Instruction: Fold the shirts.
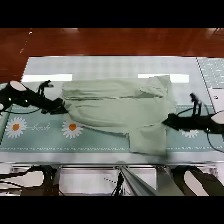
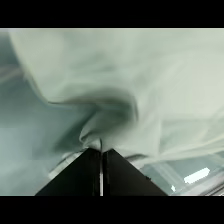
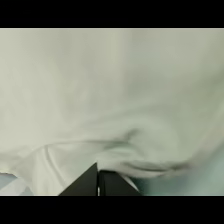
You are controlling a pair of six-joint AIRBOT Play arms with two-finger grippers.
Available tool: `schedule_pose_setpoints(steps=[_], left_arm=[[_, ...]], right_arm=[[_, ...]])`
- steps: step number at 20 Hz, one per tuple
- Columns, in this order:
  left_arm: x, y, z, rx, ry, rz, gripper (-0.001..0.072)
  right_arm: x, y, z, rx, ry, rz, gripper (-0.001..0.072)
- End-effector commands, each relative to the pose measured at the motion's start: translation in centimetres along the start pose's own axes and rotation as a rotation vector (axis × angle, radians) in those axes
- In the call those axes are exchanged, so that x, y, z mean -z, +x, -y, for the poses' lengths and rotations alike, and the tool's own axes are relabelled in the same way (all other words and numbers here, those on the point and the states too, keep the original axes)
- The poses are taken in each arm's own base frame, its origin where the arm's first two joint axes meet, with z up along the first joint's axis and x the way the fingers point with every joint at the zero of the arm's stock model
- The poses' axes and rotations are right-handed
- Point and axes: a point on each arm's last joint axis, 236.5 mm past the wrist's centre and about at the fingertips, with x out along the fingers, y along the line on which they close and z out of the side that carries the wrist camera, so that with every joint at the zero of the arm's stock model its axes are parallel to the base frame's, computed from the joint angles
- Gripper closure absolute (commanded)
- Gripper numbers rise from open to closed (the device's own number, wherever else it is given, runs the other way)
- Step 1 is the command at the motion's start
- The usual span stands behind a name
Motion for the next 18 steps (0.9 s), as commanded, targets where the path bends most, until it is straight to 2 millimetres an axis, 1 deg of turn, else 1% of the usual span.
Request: schedule_pose_setpoints(steps=[1, 2, 3, 4, 5, 7, 8, 9, 11, 13, 15, 16, 18], left_arm=[[-4.9, -5.7, 5.0, 0.064, 0.103, 0.169, 0.0681], [-6.4, -7.0, 6.7, 0.096, 0.121, 0.227, 0.0681], [-8.0, -7.8, 7.9, 0.118, 0.131, 0.288, 0.0682], [-9.2, -8.0, 8.4, 0.120, 0.134, 0.335, 0.0682], [-10.1, -7.8, 8.5, 0.114, 0.117, 0.364, 0.0681], [-10.9, -6.4, 8.0, 0.112, 0.074, 0.360, 0.0682], [-11.3, -5.6, 7.6, 0.115, 0.037, 0.355, 0.0682], [-12.0, -4.9, 7.0, 0.117, -0.004, 0.361, 0.0681], [-13.7, -4.2, 6.2, 0.126, -0.055, 0.409, 0.0681], [-15.7, -4.1, 5.0, 0.114, -0.095, 0.480, 0.0682], [-17.4, -4.0, 3.6, 0.087, -0.123, 0.544, 0.0682], [-18.0, -3.7, 3.0, 0.082, -0.138, 0.560, 0.0681], [-18.3, -2.6, 2.1, 0.082, -0.166, 0.553, 0.0681]], right_arm=[[-9.2, -5.7, -5.0, -0.030, -0.115, 0.280, 0.0696], [-12.9, -7.9, -7.0, -0.076, -0.101, 0.426, 0.0696], [-15.7, -9.3, -8.2, -0.107, -0.082, 0.528, 0.0696], [-17.7, -9.5, -8.5, -0.110, -0.075, 0.578, 0.0696], [-18.8, -8.5, -8.4, -0.103, -0.068, 0.565, 0.0696], [-20.0, -4.7, -7.6, -0.082, -0.064, 0.481, 0.0696], [-20.9, -3.0, -7.4, -0.067, -0.089, 0.465, 0.0696], [-22.2, -1.8, -7.2, -0.052, -0.107, 0.473, 0.0696], [-24.9, -0.6, -6.7, -0.036, -0.092, 0.514, 0.0696], [-27.2, 0.2, -6.2, -0.029, -0.055, 0.550, 0.0696], [-28.1, 1.5, -5.4, -0.019, -0.037, 0.543, 0.0696], [-28.0, 2.6, -4.7, -0.012, -0.024, 0.525, 0.0696], [-27.3, 5.0, -3.3, 0.003, 0.006, 0.471, 0.0696]])
